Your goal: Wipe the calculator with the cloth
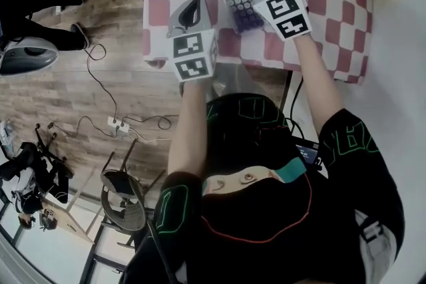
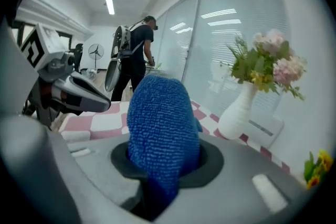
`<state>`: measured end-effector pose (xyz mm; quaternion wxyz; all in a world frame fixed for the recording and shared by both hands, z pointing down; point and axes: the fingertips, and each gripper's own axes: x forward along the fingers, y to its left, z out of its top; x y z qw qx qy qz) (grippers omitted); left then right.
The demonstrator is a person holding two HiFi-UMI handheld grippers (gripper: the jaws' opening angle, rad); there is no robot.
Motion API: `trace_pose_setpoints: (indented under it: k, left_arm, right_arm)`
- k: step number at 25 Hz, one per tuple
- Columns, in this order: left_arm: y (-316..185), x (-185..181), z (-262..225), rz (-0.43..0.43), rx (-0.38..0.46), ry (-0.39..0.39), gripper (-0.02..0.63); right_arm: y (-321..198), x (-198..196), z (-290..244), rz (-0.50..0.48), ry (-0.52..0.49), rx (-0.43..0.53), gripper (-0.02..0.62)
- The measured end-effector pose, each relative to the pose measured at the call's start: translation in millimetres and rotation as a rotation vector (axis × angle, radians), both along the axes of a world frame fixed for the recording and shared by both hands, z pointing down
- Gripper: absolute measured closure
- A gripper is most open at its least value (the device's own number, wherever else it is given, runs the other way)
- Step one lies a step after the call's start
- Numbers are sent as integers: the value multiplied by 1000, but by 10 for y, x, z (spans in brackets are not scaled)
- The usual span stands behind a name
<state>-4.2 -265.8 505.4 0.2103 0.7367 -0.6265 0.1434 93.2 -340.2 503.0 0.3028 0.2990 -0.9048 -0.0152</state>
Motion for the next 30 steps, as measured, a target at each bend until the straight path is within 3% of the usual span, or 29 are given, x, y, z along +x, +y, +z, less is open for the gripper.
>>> trace_pose_setpoints:
  k: [5, 13, 30]
  left_arm:
    - [84, -1, 8, -7, -10, -8, 595]
    - [177, 54, 79, -18, -19, 8, 595]
    - [196, 16, 74, -11, -26, 33, 595]
  right_arm:
    - [79, -239, 25, -124, 124, 131, 482]
    - [294, -308, 419, -322, 323, 186, 482]
    - [739, -143, 567, -398, 314, 141, 476]
